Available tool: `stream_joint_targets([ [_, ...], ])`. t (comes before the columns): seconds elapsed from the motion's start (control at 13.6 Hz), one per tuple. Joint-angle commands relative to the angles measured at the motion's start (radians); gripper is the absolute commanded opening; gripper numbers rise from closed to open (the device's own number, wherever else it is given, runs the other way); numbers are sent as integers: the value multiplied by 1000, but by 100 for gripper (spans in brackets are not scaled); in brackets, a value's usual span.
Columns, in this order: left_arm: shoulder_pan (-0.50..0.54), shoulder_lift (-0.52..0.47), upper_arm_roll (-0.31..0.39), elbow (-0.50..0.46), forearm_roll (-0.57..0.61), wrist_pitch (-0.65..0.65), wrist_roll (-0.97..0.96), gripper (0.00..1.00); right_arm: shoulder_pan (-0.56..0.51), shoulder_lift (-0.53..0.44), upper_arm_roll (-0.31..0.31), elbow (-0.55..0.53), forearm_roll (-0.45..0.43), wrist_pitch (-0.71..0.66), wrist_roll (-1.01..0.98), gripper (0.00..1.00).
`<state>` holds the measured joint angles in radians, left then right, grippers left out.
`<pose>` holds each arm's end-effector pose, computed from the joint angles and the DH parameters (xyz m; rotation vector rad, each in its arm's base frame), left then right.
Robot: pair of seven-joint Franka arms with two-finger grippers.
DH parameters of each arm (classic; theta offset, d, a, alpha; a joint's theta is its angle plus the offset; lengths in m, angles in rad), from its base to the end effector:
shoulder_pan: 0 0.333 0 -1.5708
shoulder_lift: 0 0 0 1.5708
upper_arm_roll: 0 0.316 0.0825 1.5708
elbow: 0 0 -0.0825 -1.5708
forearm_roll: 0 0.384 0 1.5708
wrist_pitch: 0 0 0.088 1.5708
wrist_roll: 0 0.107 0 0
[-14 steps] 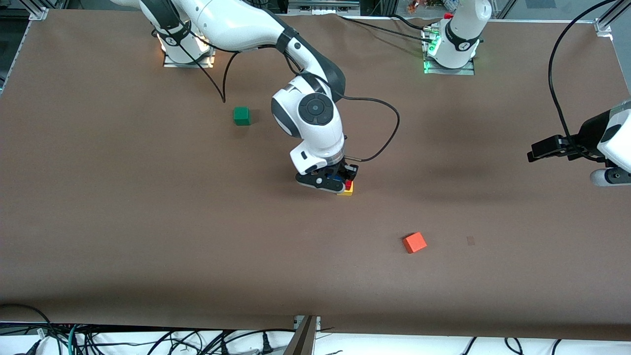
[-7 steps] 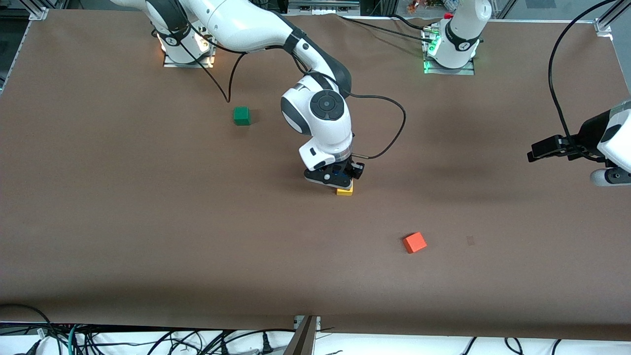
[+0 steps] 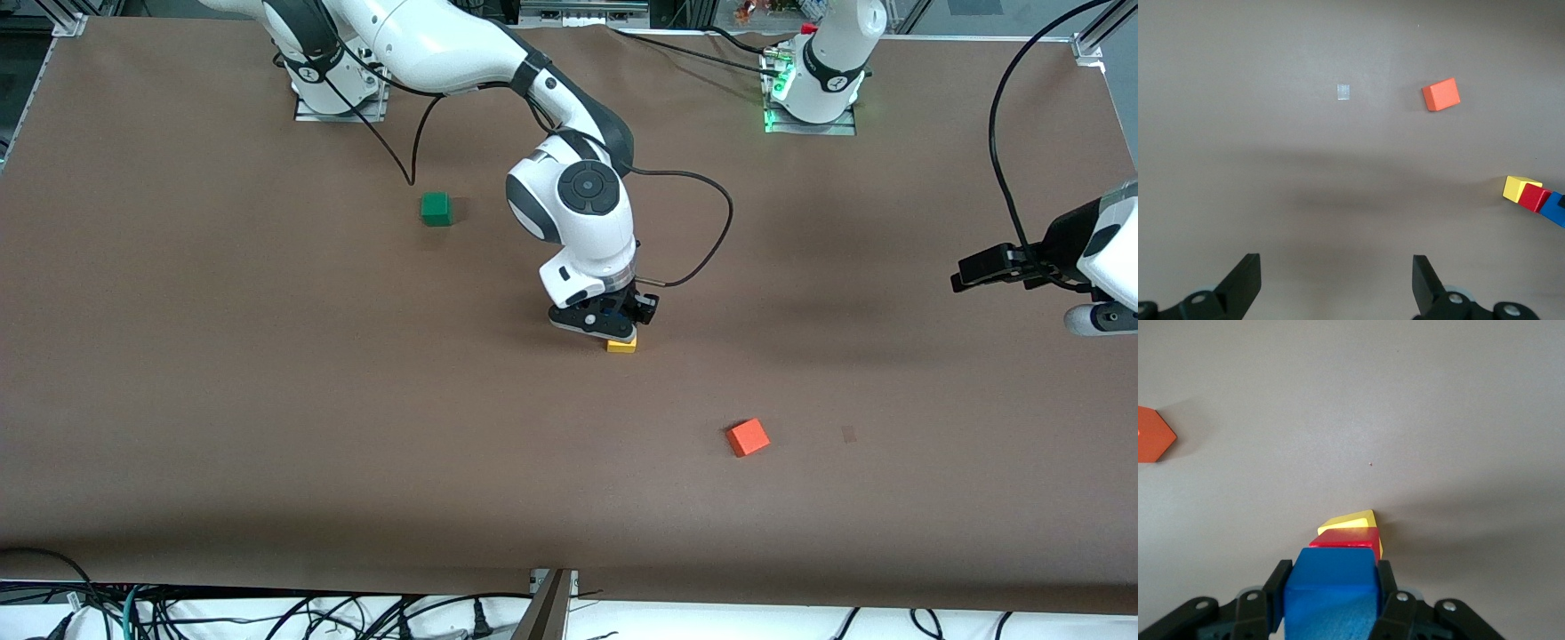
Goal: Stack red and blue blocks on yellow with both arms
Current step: 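Lower the blue cube onto the red cube and open the right gripper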
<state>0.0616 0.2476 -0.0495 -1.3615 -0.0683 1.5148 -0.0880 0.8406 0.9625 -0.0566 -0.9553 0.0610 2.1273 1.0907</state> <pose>0.6218 0.0037 0.5726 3.0573 0.1536 -0.1485 0.5543 0.5824 0.3071 -2.9261 0.4487 -0.1717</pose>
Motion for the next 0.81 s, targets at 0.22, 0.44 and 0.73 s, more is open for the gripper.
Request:
stream_joint_targets([
  [0.22,-8,-5,5,-5,10,10,14,100,8,19,-8,41,-17,-3,41,100],
  [0.44,-8,-5,5,-5,10,10,14,100,-12,4,-8,41,-13,-55,32,100],
  [0.73,-8,-5,5,-5,10,10,14,100,-158,-141,21,41,14,-177,18,100],
])
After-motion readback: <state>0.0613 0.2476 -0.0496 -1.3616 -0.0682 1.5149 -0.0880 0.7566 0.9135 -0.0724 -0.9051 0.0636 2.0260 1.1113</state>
